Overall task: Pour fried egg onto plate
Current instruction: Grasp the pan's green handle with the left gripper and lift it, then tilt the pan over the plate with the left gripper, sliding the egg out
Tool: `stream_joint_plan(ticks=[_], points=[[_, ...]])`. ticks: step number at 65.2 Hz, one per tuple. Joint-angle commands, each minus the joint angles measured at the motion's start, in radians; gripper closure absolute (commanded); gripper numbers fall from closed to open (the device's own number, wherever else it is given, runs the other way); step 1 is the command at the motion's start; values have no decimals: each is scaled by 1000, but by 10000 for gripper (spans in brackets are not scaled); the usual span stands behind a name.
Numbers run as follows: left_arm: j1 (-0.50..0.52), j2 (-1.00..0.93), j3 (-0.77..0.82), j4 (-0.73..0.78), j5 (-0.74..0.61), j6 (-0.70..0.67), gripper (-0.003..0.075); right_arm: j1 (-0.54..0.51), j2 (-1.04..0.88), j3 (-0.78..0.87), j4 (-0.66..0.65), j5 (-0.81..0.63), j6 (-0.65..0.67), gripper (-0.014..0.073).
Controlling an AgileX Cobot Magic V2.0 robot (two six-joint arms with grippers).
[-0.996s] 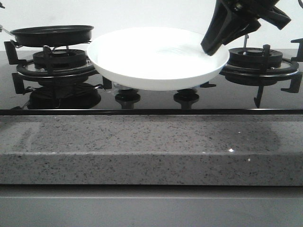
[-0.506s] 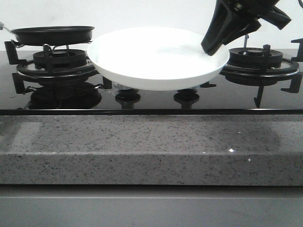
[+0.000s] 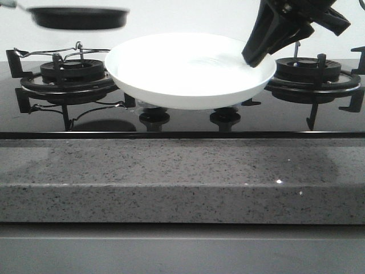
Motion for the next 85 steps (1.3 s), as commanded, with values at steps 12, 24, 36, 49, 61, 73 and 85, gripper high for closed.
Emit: stream_joint_plan(ticks=[12,24,36,49,61,73,85], points=[[-61,-172,-30,-54,43,100,739,3,-47,-24,40,-28,-6,654],[-166,-255,-30,103,-32,154,739,3,-47,-24,40,-28,-6,654],[-288,-367,-30,245,-175,220,739,3,-47,-24,40,-28,-6,654],[-429,-487,-30,442,-328,248,740,3,-47,-24,40,-28,-6,654],[-581,-564,-20,633,-411,248,740,3,-47,-24,40,-28,-6,654],[-739,-617,56,802,-541,248,740,3,-47,-24,40,-28,-6,654],[-873,-652,160,961,-718,248,740,3,-47,-24,40,-28,-6,654]])
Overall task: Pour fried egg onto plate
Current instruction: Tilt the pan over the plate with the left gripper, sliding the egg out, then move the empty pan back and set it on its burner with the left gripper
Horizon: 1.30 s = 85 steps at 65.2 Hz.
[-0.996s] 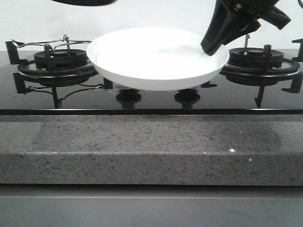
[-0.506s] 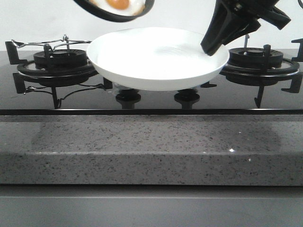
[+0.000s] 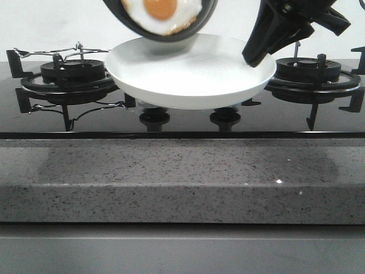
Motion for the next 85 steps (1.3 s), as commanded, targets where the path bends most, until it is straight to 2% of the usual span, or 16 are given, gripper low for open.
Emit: stream_joint_plan(ticks=[1,18,47,56,62,80,85], points=[[-67,-48,14,44,-202,-2,740,3,-47,-24,40,-28,-6,654],[-191,-53,93,208,-357,-2,739,3,-47,-24,40,-28,-6,654],[-188,-54,95,221,-384,-8,739,3,-47,-24,40,-28,-6,654],[-110,-54,95,66,-415,-32,739,3,-47,-24,40,-28,-6,654],[-25,-52,95,-119,-410,-32,739,3,-47,-24,40,-28,-6,654],[223,-16,95,-366,-232,-23,738,3,-47,-24,40,-28,-6,654],[294,5,95,-482,-163,40,738,3,-47,-24,40,-28,-6,654]])
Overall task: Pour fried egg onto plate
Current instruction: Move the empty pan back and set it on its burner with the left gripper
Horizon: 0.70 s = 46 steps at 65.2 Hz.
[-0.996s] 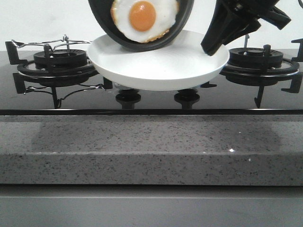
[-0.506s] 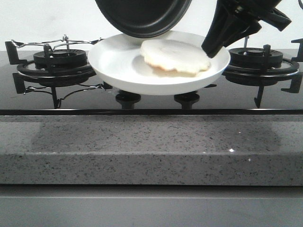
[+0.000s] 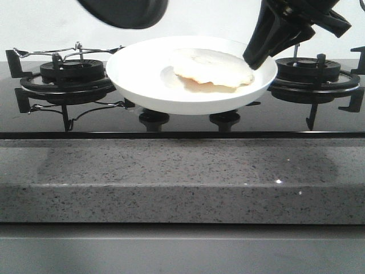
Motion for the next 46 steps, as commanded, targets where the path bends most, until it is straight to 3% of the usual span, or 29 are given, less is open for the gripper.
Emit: stream_joint_plan(ticks=[1,9,19,31,46], points=[[77,3,-32,-173,34,63,738,3,-47,-28,43,-32,-5,654],[239,72,-32,-569,284,288,738,3,-47,-28,43,-32,-5,654],[410,179,-32,-821,446,279,738,3,-47,-28,43,-32,-5,654],[521,293,-41,-892,489,184,739,3,-47,-28,43,-32,-5,654],[572,428,-41,-892,587,131,739,3,-47,-28,43,-32,-5,654]])
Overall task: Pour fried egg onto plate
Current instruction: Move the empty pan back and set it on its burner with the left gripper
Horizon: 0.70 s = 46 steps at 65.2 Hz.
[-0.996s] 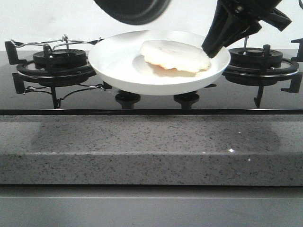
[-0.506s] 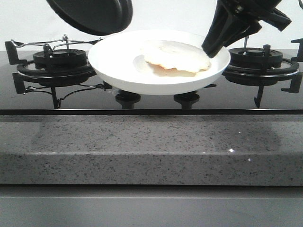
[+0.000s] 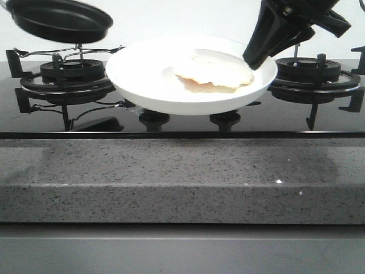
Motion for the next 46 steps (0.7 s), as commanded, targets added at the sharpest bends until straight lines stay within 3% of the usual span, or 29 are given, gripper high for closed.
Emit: stream_joint_plan(ticks=[1,46], points=[[6,6,-39,-108,104,-26,739,3,-47,-28,43,-32,-5,654],[22,83,-39,-108,61,-26,738,3,-47,-28,43,-32,-5,654]])
